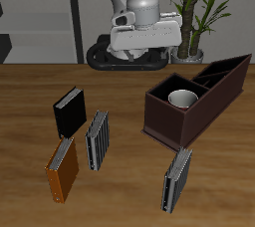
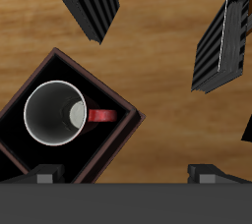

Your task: Place the red mug into the left desk caddy's right compartment and place the left striped book into the left desk caddy's back compartment

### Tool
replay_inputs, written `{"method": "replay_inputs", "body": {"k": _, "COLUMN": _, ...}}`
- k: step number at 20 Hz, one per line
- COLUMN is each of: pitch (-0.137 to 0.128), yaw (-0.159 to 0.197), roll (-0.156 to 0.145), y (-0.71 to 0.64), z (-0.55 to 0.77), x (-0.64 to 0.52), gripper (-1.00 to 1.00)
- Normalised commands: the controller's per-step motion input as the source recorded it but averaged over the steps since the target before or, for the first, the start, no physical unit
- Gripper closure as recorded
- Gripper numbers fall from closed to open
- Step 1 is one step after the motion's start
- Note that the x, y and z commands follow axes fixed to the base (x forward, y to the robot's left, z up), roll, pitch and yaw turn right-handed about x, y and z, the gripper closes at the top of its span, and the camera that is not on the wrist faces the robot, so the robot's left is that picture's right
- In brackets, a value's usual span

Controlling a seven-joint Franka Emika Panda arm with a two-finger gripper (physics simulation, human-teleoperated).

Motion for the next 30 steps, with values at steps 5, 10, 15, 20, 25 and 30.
{"method": "replay_inputs", "body": {"k": 5, "pitch": -0.019, "yaw": -0.034, "roll": -0.021, "y": -0.58, "z": 0.1, "x": -0.1, "gripper": -1.0}}
{"method": "replay_inputs", "body": {"k": 10, "pitch": -0.027, "yaw": 0.01, "roll": -0.016, "y": -0.48, "z": 0.02, "x": -0.08, "gripper": -1.0}}
{"method": "replay_inputs", "body": {"k": 15, "pitch": -0.007, "yaw": 0.006, "roll": 0.015, "y": -0.25, "z": -0.04, "x": -0.03, "gripper": -1.0}}
{"method": "replay_inputs", "body": {"k": 20, "pitch": -0.022, "yaw": 0.023, "roll": 0.016, "y": -0.21, "z": 0.0, "x": 0.02, "gripper": -1.0}}
{"method": "replay_inputs", "body": {"k": 25, "pitch": -0.006, "yaw": -0.039, "roll": 0.008, "y": -0.11, "z": 0.04, "x": 0.13, "gripper": -1.0}}
{"method": "replay_inputs", "body": {"k": 30, "pitch": 0.006, "yaw": -0.024, "roll": 0.013, "y": 0.02, "z": 0.08, "x": 0.21, "gripper": -1.0}}
